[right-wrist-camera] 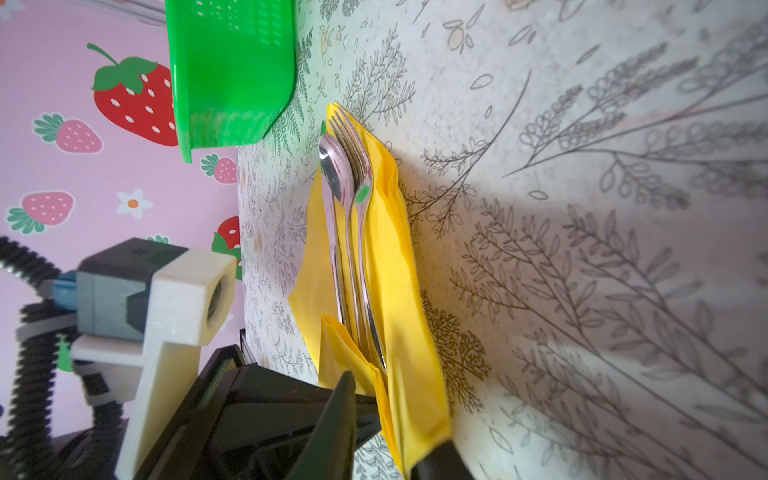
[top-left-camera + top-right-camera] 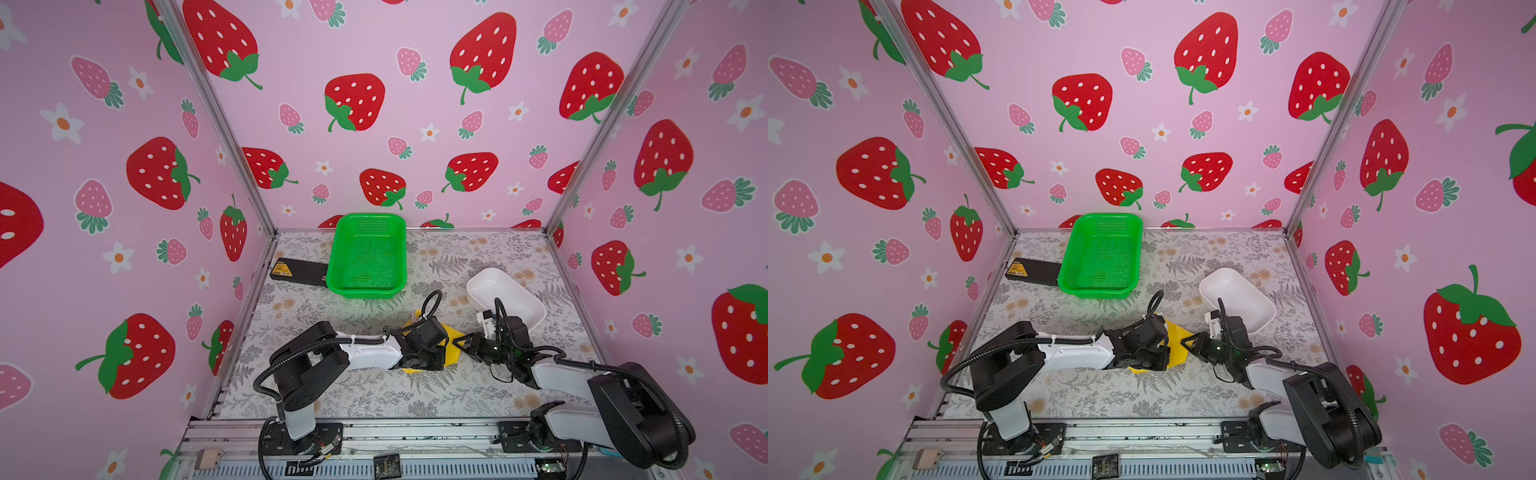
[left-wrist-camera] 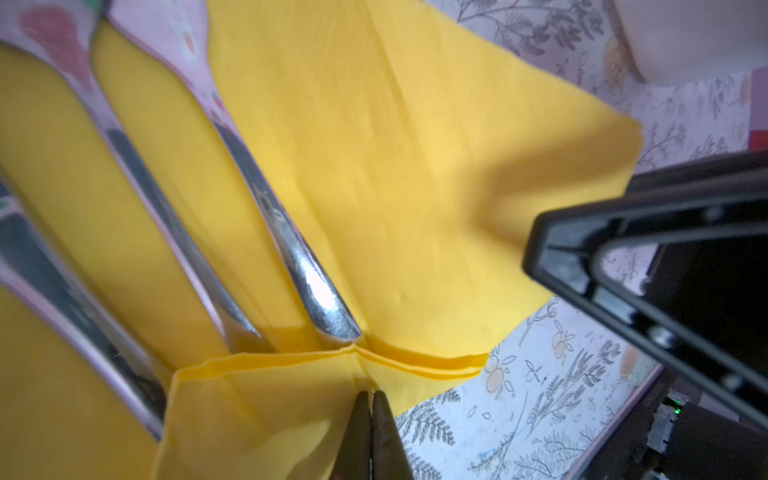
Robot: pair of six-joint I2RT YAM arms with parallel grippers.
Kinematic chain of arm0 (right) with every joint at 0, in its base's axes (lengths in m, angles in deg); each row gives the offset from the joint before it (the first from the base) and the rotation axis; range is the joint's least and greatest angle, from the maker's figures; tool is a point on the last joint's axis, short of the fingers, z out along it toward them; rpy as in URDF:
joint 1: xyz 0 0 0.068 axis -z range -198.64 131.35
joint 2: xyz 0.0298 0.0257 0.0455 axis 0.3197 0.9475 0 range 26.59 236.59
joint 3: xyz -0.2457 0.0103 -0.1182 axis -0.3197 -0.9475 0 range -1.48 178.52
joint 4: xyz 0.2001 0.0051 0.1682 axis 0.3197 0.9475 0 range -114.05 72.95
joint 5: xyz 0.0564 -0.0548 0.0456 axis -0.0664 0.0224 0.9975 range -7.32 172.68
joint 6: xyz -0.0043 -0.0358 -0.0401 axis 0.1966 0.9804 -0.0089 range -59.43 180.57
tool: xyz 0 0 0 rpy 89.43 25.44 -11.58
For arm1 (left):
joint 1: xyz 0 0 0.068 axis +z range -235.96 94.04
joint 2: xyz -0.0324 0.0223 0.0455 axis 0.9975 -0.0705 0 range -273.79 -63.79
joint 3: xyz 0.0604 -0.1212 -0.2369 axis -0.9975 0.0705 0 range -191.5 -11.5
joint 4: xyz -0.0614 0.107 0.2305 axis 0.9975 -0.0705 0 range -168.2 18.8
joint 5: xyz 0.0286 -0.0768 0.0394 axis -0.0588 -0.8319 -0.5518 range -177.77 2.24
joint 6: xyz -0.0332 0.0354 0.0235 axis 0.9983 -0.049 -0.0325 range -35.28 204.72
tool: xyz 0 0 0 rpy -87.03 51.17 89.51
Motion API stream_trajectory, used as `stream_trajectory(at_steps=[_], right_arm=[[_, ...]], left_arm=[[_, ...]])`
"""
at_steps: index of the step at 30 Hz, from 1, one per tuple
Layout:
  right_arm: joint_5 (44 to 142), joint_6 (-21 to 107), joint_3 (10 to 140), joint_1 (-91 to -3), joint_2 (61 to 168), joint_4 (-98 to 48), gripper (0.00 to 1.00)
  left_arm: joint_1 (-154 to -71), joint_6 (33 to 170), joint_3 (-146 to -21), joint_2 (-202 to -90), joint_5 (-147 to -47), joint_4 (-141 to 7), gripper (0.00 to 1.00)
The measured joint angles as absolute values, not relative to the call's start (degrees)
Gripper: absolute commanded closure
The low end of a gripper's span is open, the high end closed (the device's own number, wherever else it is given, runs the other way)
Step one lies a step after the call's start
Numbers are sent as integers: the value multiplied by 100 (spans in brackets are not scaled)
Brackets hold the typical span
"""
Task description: Place the utensils on the paper napkin and roll it up
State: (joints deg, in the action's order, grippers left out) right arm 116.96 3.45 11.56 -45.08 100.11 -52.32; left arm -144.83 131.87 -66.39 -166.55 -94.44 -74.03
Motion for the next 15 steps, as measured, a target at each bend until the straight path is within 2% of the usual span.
stream_trajectory(at_steps=[5,8,15], right_arm=[[11724,588,1283,-4508,10011,-4983,85],[11724,690,1359,-4508,10011,-4922,93],[11816,826,1434,-4510,9915,-4843,99]], left_arm=[[-14483,13190,-6639,-16655,-9444,-7403,93],[-14483,13192,-6639,-16655,-9444,-7403,93],[-14483,13198,-6639,-16721,-9446,-7373,93]])
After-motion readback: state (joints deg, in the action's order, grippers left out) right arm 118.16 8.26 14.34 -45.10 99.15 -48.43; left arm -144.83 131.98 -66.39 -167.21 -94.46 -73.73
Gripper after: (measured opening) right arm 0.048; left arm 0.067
